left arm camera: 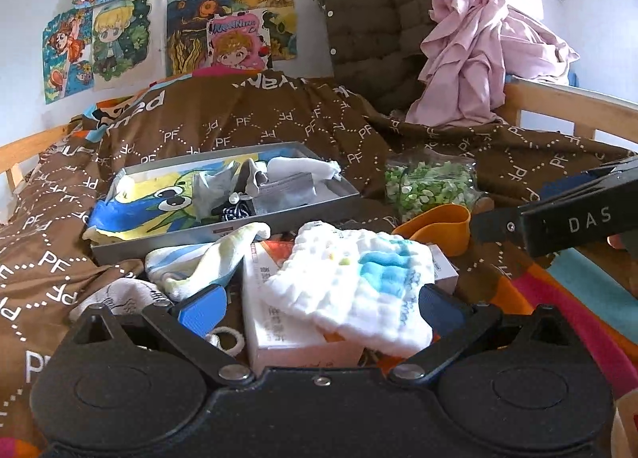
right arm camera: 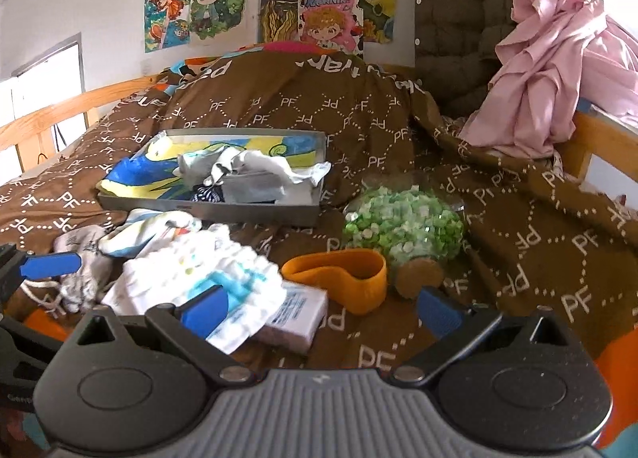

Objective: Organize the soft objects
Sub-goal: 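Move left tool to white-blue muslin cloth while right tool approaches orange silicone band, then close left gripper on muslin cloth while right gripper closes on orange band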

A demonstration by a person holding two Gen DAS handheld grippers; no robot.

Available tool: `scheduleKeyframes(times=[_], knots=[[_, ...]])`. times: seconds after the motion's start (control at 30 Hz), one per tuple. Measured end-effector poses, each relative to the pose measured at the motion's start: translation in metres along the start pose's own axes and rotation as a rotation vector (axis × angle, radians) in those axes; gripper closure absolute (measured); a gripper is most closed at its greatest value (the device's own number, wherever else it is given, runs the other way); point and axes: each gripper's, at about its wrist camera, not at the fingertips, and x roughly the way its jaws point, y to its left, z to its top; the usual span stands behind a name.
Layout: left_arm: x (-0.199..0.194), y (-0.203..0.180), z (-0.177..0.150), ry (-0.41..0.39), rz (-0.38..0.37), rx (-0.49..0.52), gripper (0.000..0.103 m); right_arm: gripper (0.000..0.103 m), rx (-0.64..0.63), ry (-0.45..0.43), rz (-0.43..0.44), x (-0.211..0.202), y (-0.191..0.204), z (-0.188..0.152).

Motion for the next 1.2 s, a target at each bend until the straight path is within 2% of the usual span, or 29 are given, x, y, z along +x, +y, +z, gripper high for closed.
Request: scheduleKeyframes(times=[0.27, 0.37, 0.43, 0.63, 0.7, 0.77, 0.97, 1.13, 1.2], knots=[[0.026, 0.000, 0.011, 0.015, 0.009, -0.043, 0.001, 0.000, -0.010, -0.004, 0.018, 0.030, -0.015, 0.010], [0.035, -0.004, 0.014, 0.026, -0.006, -0.030, 0.001, 0.000, 0.001, -0.003, 0.050, 0.041, -0.021, 0.011], [0.041, -0.008, 0.018, 0.047, -0.050, -0.012, 0.001, 0.000, 0.002, 0.003, 0.063, 0.049, -0.023, 0.009], [0.055, -0.015, 0.019, 0.096, -0.045, 0.018, 0.002, 0.001, 0.042, 0.033, 0.108, 0.068, -0.032, 0.005], [0.060, -0.014, 0.019, 0.118, -0.043, 0.004, 0.003, 0.003, 0.074, 0.044, 0.120, 0.073, -0.037, 0.004], [0.062, -0.011, 0.020, 0.129, -0.038, -0.011, 0.003, 0.011, 0.113, 0.066, 0.135, 0.079, -0.042, 0.003], [0.065, -0.003, 0.024, 0.146, -0.040, -0.085, 0.004, 0.020, 0.182, 0.094, 0.160, 0.090, -0.050, 0.000], [0.068, -0.010, 0.023, 0.170, -0.016, -0.038, 0.006, 0.025, 0.176, 0.101, 0.146, 0.097, -0.046, -0.002], [0.069, -0.010, 0.022, 0.179, -0.013, -0.034, 0.013, 0.028, 0.175, 0.102, 0.141, 0.098, -0.045, -0.002]])
